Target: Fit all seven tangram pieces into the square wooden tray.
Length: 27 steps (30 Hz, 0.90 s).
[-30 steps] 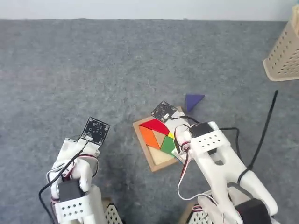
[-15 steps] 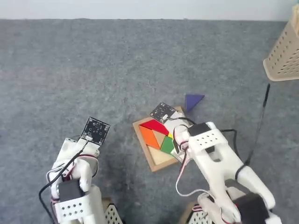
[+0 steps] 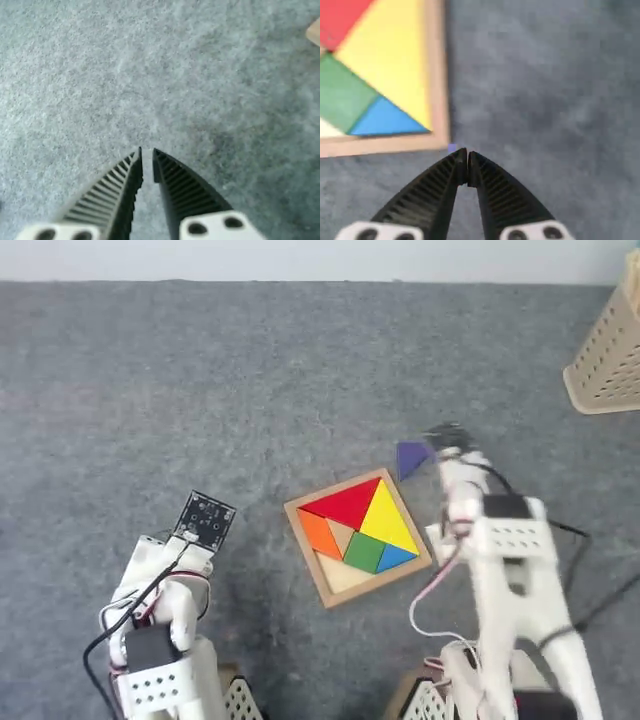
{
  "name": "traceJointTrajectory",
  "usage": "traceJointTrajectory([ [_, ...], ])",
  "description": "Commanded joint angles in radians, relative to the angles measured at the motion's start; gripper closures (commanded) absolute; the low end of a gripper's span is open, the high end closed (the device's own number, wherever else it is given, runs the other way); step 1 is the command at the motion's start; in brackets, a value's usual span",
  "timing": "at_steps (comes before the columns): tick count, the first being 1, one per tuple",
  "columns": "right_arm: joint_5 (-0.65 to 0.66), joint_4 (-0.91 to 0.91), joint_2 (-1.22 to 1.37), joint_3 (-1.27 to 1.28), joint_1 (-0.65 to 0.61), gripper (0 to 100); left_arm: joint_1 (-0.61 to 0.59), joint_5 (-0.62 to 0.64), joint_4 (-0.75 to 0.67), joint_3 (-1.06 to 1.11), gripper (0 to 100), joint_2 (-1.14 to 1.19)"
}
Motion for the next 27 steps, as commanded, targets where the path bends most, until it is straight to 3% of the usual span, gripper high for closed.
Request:
traceJointTrajectory([
  [1,0.075,0.016,-0.136,0.124,0.087,99.1,0.009,-0.054,0.000,-0.027,83,-0.015],
  [3,0.112,0.001,-0.193,0.207,0.130,99.0,0.009,-0.054,0.006,-0.062,80,-0.015],
  [9,0.204,-0.074,-0.346,0.385,0.254,98.9,0.071,-0.097,0.087,-0.337,80,0.137],
  [14,0.221,-0.102,-0.429,0.445,0.315,98.9,0.160,-0.077,0.212,-0.771,80,0.612],
  [18,0.221,-0.111,-0.473,0.468,0.357,99.0,0.315,0.014,0.310,-1.130,80,1.042],
  [27,0.221,-0.111,-0.638,0.549,0.404,99.0,0.638,0.298,0.279,-1.817,80,1.769],
])
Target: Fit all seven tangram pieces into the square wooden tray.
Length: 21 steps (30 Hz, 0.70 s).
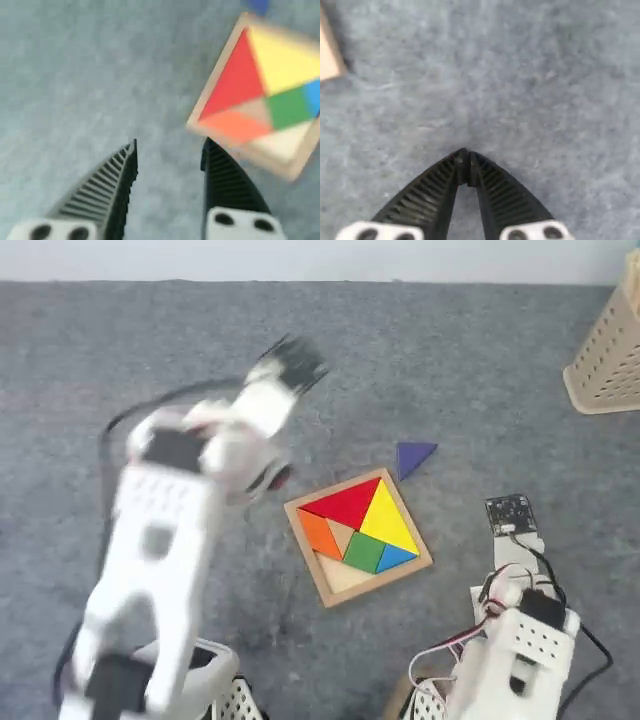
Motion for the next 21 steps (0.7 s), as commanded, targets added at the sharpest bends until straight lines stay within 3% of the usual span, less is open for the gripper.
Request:
traceJointTrajectory([
  [1,0.020,0.004,-0.093,0.006,0.018,99.0,0.127,0.150,-0.054,-0.375,80,0.350],
  [7,0.020,0.044,-0.220,0.041,0.018,98.9,0.250,0.293,-0.072,-0.644,80,0.671],
  [12,0.020,0.067,-0.294,0.063,0.018,98.9,0.341,0.353,-0.095,-0.728,75,0.809],
  [21,0.020,0.073,-0.315,0.074,0.018,98.9,0.322,0.491,-0.322,-0.763,74,1.028],
])
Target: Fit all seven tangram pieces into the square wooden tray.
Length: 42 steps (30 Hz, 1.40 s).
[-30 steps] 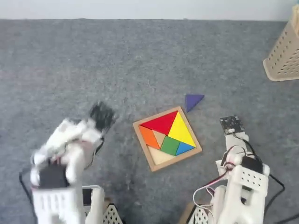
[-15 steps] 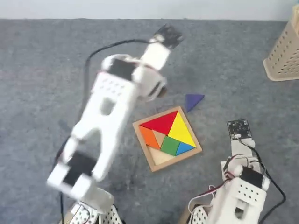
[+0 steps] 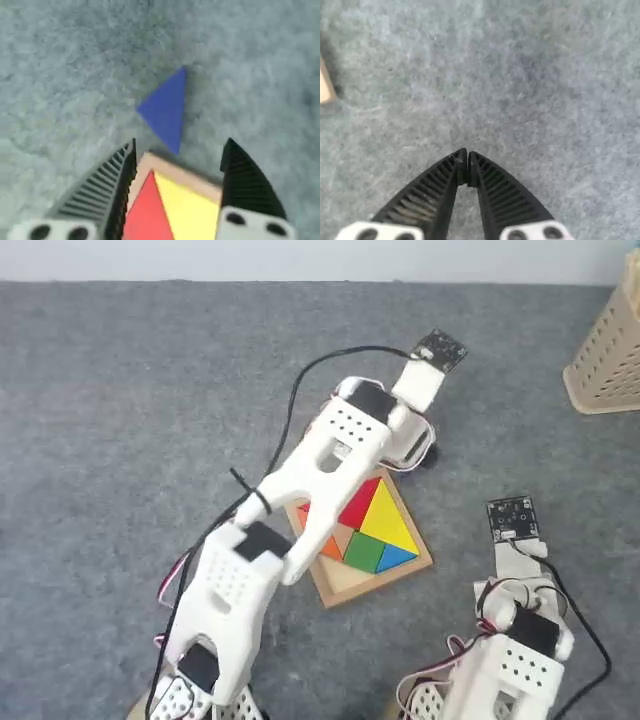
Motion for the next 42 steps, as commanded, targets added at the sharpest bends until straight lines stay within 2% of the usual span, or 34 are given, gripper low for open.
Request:
traceJointTrajectory([
  [1,0.017,0.016,-0.018,0.003,0.015,98.9,-0.023,0.075,-0.112,-0.068,74,0.040],
  [11,0.017,0.016,-0.019,0.003,0.015,98.9,-0.063,0.074,-0.103,-0.292,74,0.272],
  [26,0.017,0.016,-0.019,0.005,0.015,98.9,-0.061,0.071,0.166,-0.825,74,0.597],
  [28,0.017,0.016,-0.019,0.005,0.015,98.9,-0.055,0.038,0.215,-0.874,74,0.618],
  [33,0.017,0.016,-0.019,0.005,0.015,98.9,-0.038,0.006,0.295,-0.931,74,0.641],
  [42,0.017,0.016,-0.021,0.005,0.015,98.9,-0.034,0.003,0.224,-0.931,74,0.651],
])
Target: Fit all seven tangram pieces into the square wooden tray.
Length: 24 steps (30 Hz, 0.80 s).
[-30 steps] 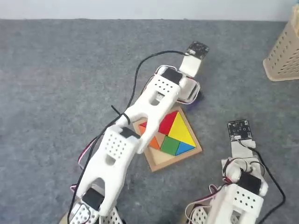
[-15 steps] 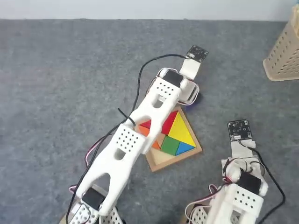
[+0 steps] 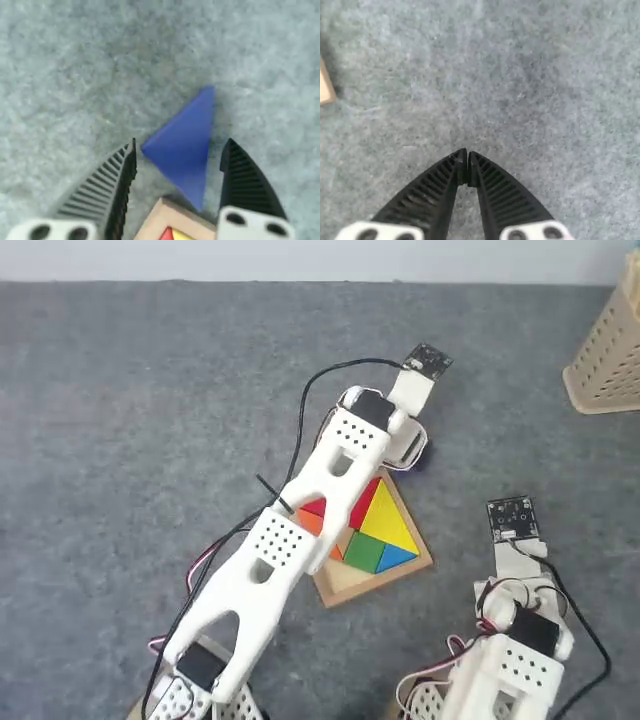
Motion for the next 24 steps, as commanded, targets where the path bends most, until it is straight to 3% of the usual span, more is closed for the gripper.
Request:
traceJointTrajectory([
  [1,0.017,0.016,-0.021,0.003,0.015,98.9,0.006,-0.018,-0.046,-0.036,74,-0.014],
  [10,0.017,0.016,-0.021,0.003,0.015,98.9,0.021,-0.087,-0.040,-0.035,74,-0.014],
  [15,0.017,0.016,-0.021,0.003,0.015,98.9,0.023,-0.109,-0.040,-0.018,80,-0.015],
  [24,0.017,0.016,-0.021,0.005,0.015,98.9,-0.023,-0.173,0.058,-0.018,81,-0.021],
])
